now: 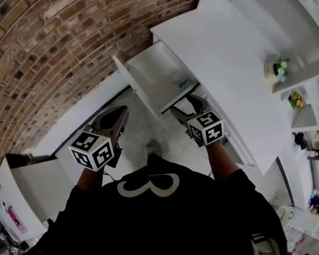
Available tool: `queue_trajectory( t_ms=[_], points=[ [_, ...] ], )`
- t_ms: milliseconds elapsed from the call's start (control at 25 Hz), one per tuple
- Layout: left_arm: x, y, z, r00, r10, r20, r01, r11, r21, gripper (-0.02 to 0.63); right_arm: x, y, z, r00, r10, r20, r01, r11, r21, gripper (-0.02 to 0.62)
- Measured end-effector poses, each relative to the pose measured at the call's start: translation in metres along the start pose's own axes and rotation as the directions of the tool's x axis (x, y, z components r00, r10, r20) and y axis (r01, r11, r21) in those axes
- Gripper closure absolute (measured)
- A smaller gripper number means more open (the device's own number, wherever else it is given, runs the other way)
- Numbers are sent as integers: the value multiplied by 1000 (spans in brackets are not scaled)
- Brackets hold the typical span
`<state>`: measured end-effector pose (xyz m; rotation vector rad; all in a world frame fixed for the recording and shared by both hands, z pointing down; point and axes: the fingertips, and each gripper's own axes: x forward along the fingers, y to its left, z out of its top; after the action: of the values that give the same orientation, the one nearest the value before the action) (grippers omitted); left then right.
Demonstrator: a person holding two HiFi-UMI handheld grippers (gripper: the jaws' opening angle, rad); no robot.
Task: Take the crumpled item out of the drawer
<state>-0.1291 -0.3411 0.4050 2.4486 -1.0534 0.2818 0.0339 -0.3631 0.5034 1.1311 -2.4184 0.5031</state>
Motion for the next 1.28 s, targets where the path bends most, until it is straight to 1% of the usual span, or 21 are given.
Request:
queue_trajectory(
  t_ms=[120, 240, 440, 600, 720, 880, 1040, 1160, 1280],
  points=[
    [20, 21, 6, 1000, 2, -14, -3, 1000, -12, 604, 32, -25, -9, 999, -24, -48, 24, 1000, -1, 295],
    [29, 34, 5, 1000, 7, -26, -8, 999, -37, 604, 59, -45, -24, 993, -52, -102, 53, 999, 5, 295],
    [38, 48, -3, 999, 12, -49, -14, 998, -56, 604, 93, -63, -45, 979, -82, -189, 79, 997, -24, 295],
    [44, 56, -2, 999, 3, -53, -6, 999, -45, 604, 115, -74, -55, 966, -103, -236, 94, 994, -50, 295],
    [48, 65, 2, 998, 2, -59, -4, 999, -36, 604, 130, -83, -64, 951, -134, -280, 123, 991, -56, 293],
    [60, 86, 2, 996, -15, -92, 9, 998, -57, 604, 153, -101, -74, 918, -185, -351, 162, 982, -96, 291],
    [81, 106, 9, 991, -41, -130, 34, 998, -55, 604, 179, -120, -82, 880, -213, -424, 172, 976, -133, 288],
    [94, 119, 16, 987, -57, -149, 50, 998, -46, 604, 195, -133, -94, 839, -226, -496, 175, 973, -148, 282],
    [105, 138, 25, 986, -54, -158, 47, 998, -48, 604, 209, -147, -103, 800, -241, -549, 191, 970, -148, 278]
  ],
)
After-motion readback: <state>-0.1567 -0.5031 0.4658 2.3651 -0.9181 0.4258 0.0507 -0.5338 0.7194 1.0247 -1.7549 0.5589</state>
